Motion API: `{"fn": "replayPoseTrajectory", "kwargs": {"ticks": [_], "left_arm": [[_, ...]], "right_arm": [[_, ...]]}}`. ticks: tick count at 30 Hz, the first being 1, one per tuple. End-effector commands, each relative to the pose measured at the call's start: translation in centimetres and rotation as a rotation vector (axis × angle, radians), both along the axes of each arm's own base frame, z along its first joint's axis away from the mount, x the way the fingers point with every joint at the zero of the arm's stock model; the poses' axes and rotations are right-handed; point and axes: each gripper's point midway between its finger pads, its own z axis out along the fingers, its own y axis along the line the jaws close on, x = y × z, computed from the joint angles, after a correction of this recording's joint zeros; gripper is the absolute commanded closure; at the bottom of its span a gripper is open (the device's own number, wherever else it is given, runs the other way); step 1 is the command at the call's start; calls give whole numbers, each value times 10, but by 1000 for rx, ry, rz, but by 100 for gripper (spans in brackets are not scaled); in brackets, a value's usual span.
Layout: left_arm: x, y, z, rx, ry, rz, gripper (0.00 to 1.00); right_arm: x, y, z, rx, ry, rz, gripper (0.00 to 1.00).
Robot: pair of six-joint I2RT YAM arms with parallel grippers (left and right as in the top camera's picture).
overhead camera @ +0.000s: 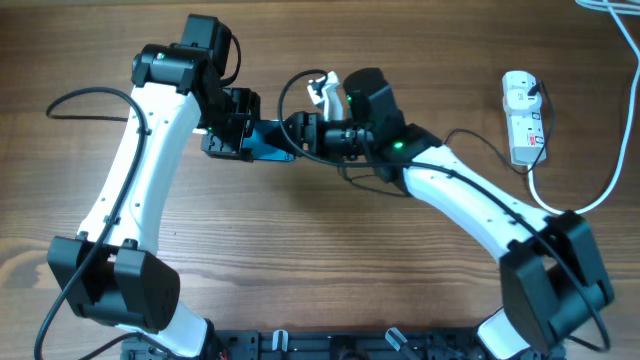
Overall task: Plug charger to phone and switch on socket
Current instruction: 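Move right gripper to the phone and grasp its edge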
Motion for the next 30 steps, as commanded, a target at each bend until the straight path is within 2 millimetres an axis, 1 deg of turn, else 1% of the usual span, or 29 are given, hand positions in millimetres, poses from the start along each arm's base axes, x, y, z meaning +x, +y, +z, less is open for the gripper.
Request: {"fn": "replayPoseTrajectory", "kwargs": {"ticks": [1, 2, 5, 9, 11, 15, 17, 18, 19, 24, 27, 30], "left_arm": [[2, 3, 13, 5, -38, 15, 96], [2, 3, 13, 5, -38, 16, 96], [2, 3, 13, 5, -38, 16, 96], [2, 3, 13, 5, -38, 15, 96], [2, 3, 13, 4, -37, 15, 96], [2, 3, 13, 5, -34, 15, 96], [2, 3, 13, 5, -34, 15, 96], [2, 3, 13, 5, -34, 15, 96], [2, 3, 13, 5, -34, 15, 96], [2, 3, 13, 5, -34, 15, 96], [1, 3, 13, 5, -31, 15, 96], [1, 3, 13, 7, -32, 8, 95]], "right_arm": [[2, 10, -11, 13, 73, -27, 32], [2, 13, -9, 26, 65, -23, 32], [0, 17, -6, 43, 98, -35, 39], [3, 19, 0, 78, 176, -80, 55], [3, 19, 1, 83, 175, -79, 60], [1, 20, 2, 87, 181, -66, 75], [0, 20, 2, 89, 183, -60, 79], [-1, 20, 3, 91, 183, -57, 84], [-1, 21, 5, 99, 184, -51, 95], [0, 27, 23, 169, 152, -23, 96], [1, 28, 28, 187, 149, -23, 96], [1, 28, 28, 185, 139, -21, 96]]}}
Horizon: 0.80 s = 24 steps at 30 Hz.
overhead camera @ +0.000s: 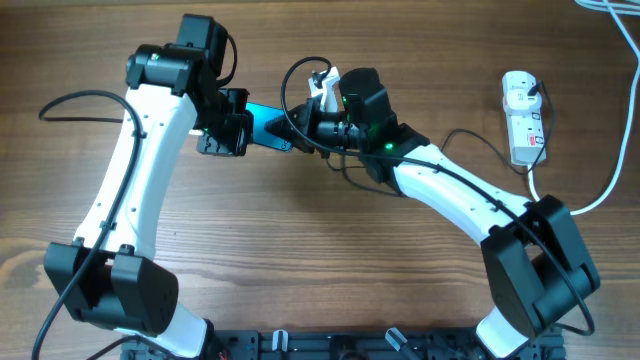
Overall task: Plug charger to phone and switch on socket
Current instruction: 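Move right gripper to the phone and grasp its edge, then release phone from left gripper, carry it right with right gripper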
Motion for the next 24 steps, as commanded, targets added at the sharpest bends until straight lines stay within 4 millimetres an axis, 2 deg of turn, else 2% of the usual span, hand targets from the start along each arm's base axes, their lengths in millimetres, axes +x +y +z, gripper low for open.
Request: {"fn": "replayPoseTrajectory", "kwargs": {"ticks": [1, 4, 8, 10, 13, 15, 18, 21, 22, 24], "left_arm": [[4, -1, 7, -4, -32, -2, 95], [3, -1, 7, 8, -49, -94, 94], [3, -1, 7, 37, -110, -337, 90], [4, -1, 7, 53, -145, -471, 89], [3, -7, 8, 44, -195, -646, 85], [6, -12, 11, 31, -243, -744, 81], [8, -13, 11, 36, -268, -797, 77], [12, -14, 12, 44, -292, -817, 74], [15, -14, 13, 51, -308, -831, 76], [20, -15, 14, 68, -355, -922, 77]], "right_arm": [[-20, 15, 17, 54, -28, 106, 96], [-14, 10, 10, 9, -91, 92, 96], [-4, -3, 0, -47, -121, 69, 96], [2, -12, 2, -57, -141, 57, 96], [9, -31, 22, -68, -203, 27, 96], [16, -59, 46, -88, -251, -37, 96], [17, -103, 77, -131, -311, -118, 96], [5, -153, 109, -159, -320, -214, 96], [-4, -173, 119, -156, -293, -254, 96], [-24, -205, 127, -177, -231, -331, 96]]}}
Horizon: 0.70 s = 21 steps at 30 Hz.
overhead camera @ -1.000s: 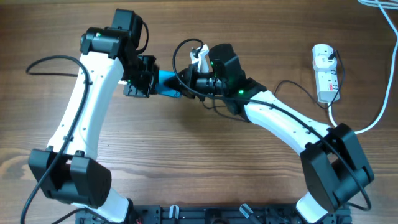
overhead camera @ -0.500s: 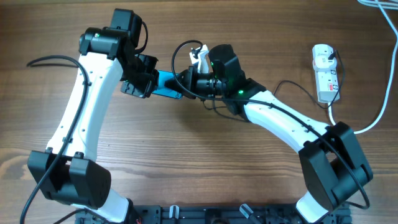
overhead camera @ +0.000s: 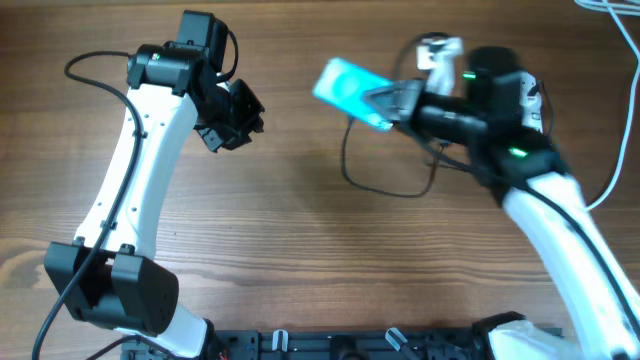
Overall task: Plug charger to phone and switch on socket
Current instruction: 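Release phone from left gripper, carry it right with right gripper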
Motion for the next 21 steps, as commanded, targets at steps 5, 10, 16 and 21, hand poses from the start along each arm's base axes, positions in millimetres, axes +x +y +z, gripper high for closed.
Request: {"fn": "replayPoseTrajectory", "kwargs": {"ticks": [5, 10, 16, 21], "left_arm": [[5, -13, 12, -45, -91, -167, 76], [9, -26, 19, -118, -122, -204, 76], [18, -51, 36, -266, -189, -247, 76], [31, -86, 49, -430, -348, -408, 78]], "right_arm": [[-47, -68, 20, 81, -138, -217, 96], [-42, -85, -28, 404, -141, -394, 96], [-11, -72, -68, 683, 39, -582, 96], [8, -34, -85, 847, 190, -564, 95]]}}
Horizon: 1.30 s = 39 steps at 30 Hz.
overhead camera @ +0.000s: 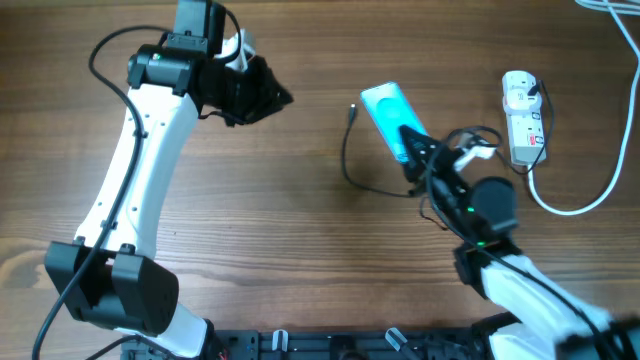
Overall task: Plug charger to phone and switch on socket
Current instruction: 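Release phone from left gripper, carry it right with right gripper, then hand the phone back from right gripper to left gripper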
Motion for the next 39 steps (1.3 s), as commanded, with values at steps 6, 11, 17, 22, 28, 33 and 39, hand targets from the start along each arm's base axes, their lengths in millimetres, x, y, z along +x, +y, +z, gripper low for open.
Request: {"fn": "replayPoseTrajectory", "kwargs": {"ticks": [6, 11, 17, 22, 28, 33, 39], "left_arm": [[-7, -57, 1, -354, -163, -275, 76], [-6, -66, 4, -474, -175, -293, 75], [-7, -70, 16, -548, -105, -260, 67], [1, -68, 10, -531, -34, -163, 56], [-2, -81, 3, -491, -25, -152, 52], [-3, -88, -6, -445, -8, -120, 57], [1, -86, -8, -429, -3, -89, 68]], "right_arm": [[38, 22, 28, 211, -62, 4, 96], [43, 28, 31, 198, -57, 25, 96], [43, 32, 35, 176, -79, 47, 96], [37, 48, 22, 155, -25, 72, 96], [34, 61, 26, 139, -43, 89, 96], [27, 82, 33, 145, -38, 157, 96], [20, 98, 11, 108, 52, 189, 96]]}}
